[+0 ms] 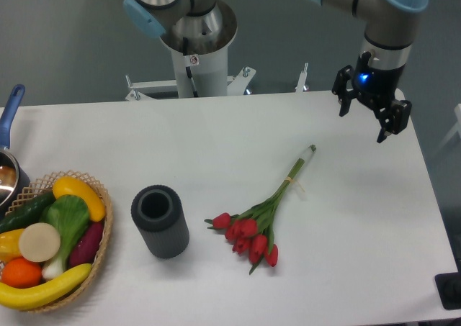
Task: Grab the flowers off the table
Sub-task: 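Move the open gripper over the stems of the red tulip bouquet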
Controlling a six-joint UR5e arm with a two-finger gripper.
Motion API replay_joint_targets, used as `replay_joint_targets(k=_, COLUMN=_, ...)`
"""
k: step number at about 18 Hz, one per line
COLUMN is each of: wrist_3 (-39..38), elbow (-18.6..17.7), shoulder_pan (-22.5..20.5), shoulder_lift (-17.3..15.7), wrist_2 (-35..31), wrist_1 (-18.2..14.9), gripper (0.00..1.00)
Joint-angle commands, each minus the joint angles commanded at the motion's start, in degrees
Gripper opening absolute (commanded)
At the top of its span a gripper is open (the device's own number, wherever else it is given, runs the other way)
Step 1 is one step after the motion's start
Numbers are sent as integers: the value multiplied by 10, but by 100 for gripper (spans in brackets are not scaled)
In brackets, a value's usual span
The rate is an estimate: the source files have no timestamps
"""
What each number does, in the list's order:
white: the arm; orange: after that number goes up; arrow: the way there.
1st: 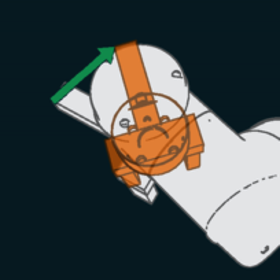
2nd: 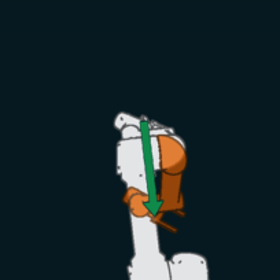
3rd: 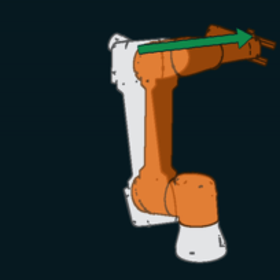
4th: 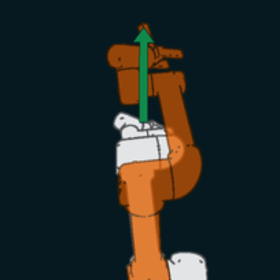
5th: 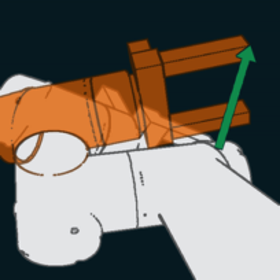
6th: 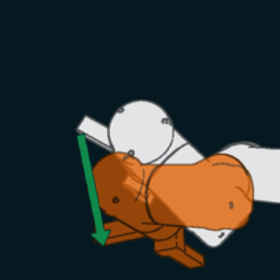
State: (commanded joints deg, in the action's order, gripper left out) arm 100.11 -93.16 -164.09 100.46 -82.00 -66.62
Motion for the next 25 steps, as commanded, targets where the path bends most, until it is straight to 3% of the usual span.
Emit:
replay_joint_targets(k=7, wrist_3=-18, elbow=-1, shoulder_pan=5, shoulder_lift=2, wrist_2=16, wrist_1=0, gripper=100)
replay_joint_targets(k=11, wrist_3=-83, elbow=-30, shoulder_pan=6, shoulder_lift=3, wrist_2=56, wrist_1=33, gripper=100)
replay_joint_targets(k=18, wrist_3=-193, elbow=-63, shoulder_pan=44, shoulder_lift=9, wrist_2=53, wrist_1=41, gripper=100)
replay_joint_targets(k=25, wrist_3=-253, elbow=-72, shoulder_pan=83, shoulder_lift=54, wrist_2=54, wrist_1=62, gripper=100)
